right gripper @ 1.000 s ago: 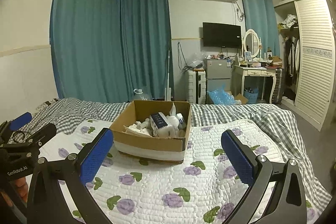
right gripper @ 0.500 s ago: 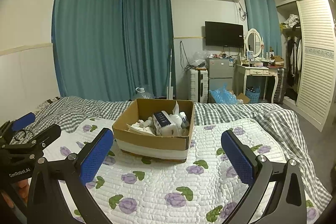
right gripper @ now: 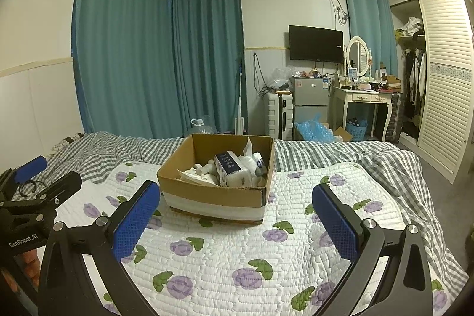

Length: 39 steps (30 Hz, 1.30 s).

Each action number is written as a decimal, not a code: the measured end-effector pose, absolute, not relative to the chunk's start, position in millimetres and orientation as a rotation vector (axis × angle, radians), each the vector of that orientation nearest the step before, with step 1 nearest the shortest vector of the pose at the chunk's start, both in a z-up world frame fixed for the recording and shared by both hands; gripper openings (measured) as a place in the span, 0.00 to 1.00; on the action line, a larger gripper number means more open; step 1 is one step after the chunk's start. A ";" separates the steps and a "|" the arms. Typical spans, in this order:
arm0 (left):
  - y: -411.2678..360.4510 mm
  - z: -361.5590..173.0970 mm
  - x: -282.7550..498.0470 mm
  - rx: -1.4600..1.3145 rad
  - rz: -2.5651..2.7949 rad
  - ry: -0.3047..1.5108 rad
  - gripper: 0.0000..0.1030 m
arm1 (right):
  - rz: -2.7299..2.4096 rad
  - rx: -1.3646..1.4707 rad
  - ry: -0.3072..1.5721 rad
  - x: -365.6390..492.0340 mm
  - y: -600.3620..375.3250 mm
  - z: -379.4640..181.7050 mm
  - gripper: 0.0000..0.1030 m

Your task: Organize soft objects

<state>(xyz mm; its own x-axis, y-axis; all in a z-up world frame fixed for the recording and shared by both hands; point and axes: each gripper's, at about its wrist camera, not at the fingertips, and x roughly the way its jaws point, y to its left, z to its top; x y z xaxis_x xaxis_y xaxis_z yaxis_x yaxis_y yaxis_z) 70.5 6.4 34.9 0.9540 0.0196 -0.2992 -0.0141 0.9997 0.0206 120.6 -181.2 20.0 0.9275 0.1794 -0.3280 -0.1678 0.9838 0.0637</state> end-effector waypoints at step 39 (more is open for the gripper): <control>8.3 31.4 68.0 0.018 0.022 0.308 1.00 | 0.183 0.038 0.355 122.0 -177.7 12.9 1.00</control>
<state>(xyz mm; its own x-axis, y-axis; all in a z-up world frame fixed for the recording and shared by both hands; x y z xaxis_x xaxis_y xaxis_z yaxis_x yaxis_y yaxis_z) 68.0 8.3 31.4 0.9528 0.0244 -0.3027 -0.0191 0.9996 0.0207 122.0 -177.7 12.9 0.9214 0.1844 -0.3421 -0.1712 0.9828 0.0688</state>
